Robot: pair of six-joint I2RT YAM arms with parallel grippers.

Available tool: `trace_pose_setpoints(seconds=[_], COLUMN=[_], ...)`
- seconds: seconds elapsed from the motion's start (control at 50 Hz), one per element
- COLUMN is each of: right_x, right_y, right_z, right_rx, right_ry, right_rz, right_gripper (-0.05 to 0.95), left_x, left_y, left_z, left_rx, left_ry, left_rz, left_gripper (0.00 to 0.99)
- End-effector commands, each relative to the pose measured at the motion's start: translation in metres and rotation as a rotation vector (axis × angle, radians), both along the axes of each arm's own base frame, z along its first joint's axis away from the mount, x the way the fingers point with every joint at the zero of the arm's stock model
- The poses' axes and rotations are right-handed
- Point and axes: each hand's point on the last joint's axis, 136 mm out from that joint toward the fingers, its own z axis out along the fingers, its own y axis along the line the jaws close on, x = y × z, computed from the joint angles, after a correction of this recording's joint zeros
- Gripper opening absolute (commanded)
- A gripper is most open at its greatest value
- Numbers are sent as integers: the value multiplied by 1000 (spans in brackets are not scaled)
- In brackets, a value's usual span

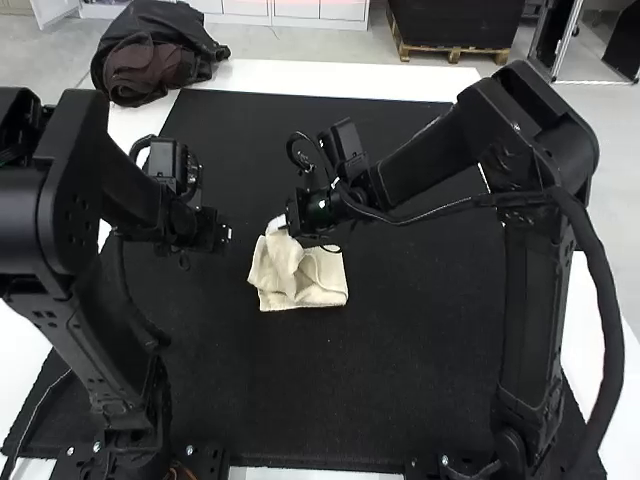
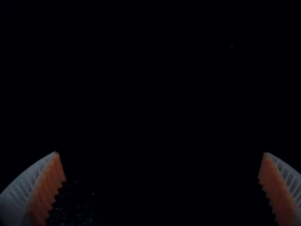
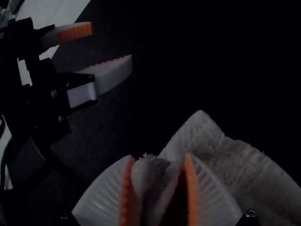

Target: Fold the towel.

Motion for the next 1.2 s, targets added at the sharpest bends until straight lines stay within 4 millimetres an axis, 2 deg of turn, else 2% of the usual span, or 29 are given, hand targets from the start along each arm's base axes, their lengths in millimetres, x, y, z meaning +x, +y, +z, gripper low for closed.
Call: trace_pose_setpoints(seconds=[0.0, 0.16, 0.28, 0.32, 0.36, 0.4, 0.42, 0.44, 0.46, 0.62, 0.88, 1.18], right_x=[2, 3, 9, 11, 14, 19, 20, 22, 27, 29, 0, -27], right_y=[17, 25, 21, 18, 11, 2, -1, -6, -13, -31, -46, -49], right_z=[28, 48, 61, 64, 65, 68, 69, 71, 73, 75, 31, -1], right_rx=[85, 145, 157, 157, 155, 154, 154, 156, 153, 151, 34, -20], right_ry=[-11, -14, -49, -56, -69, -80, -82, -88, -98, -93, -10, 33], right_rz=[15, 39, 32, 26, 22, 4, -2, -13, -35, -73, -34, 7], right_gripper=[444, 836, 852, 795, 590, 297, 211, 38, -26, -20, -21, -21], left_x=[11, 11, 11, 11, 11, 11, 11, 11, 11, 13, 14, 15], left_y=[13, 23, 24, 24, 24, 24, 24, 24, 24, 24, 23, 24], left_z=[18, 21, 21, 22, 24, 24, 24, 25, 25, 27, 27, 29], left_rx=[-1, 5, 8, 9, 10, 10, 10, 10, 10, 12, 11, 14], left_ry=[-55, -64, -64, -67, -70, -73, -73, -75, -75, -81, -82, -90], left_rz=[34, 56, 57, 56, 56, 56, 56, 56, 56, 55, 53, 55], left_gripper=[969, 969, 969, 969, 969, 969, 969, 969, 969, 969, 969, 969])
